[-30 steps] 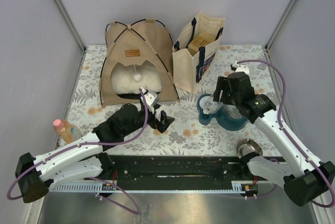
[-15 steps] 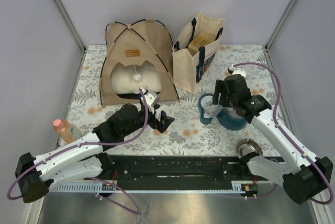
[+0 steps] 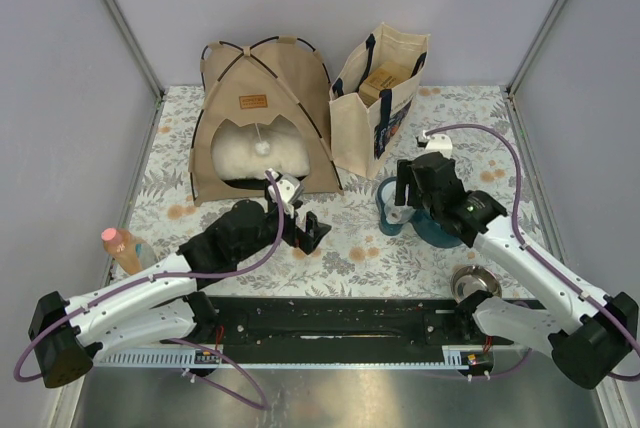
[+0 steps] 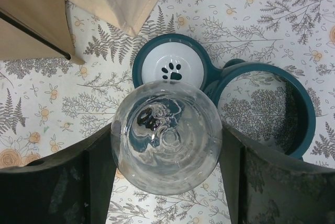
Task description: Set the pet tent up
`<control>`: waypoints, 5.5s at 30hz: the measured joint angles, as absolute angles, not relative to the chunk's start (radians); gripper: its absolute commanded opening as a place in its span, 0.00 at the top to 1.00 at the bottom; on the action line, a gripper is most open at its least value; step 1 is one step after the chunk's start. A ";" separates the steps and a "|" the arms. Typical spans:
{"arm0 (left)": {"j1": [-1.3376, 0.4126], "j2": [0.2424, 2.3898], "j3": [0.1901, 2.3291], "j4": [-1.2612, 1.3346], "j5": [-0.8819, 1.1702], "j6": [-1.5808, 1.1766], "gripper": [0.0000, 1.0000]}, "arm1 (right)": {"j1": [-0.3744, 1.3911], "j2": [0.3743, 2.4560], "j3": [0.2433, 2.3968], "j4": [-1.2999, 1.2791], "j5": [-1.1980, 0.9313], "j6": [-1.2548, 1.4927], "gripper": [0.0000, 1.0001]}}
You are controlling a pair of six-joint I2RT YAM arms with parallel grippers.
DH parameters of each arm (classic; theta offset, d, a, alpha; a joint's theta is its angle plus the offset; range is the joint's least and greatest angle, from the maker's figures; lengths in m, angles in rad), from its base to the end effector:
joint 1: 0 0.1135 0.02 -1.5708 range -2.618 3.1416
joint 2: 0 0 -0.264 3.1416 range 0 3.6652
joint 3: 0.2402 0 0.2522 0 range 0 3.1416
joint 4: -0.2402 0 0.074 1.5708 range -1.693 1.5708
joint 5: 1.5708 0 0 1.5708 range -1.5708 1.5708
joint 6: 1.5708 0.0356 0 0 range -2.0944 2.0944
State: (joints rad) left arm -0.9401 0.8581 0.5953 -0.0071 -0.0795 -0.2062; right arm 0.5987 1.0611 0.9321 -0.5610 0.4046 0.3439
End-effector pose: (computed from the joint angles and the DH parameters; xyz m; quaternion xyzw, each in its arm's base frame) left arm 0.1232 -0.1639 0.2784 0.2628 0.7509 -0.3015 0.5255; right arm 0.1931 0.1147 0.3040 -0.0276 0.8898 0.0277 0.4546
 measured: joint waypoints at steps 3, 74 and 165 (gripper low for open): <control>-0.940 0.852 0.595 -0.010 -0.091 -0.205 0.01 | 0.628 1.045 0.911 -0.538 0.430 0.336 0.64; -0.940 0.770 0.756 -0.295 -0.360 -0.297 0.01 | 0.308 1.497 1.246 -0.754 0.279 0.479 0.38; -0.650 0.798 0.882 -0.310 -0.287 -0.363 0.01 | -0.067 1.927 1.536 -0.784 0.266 -0.245 0.39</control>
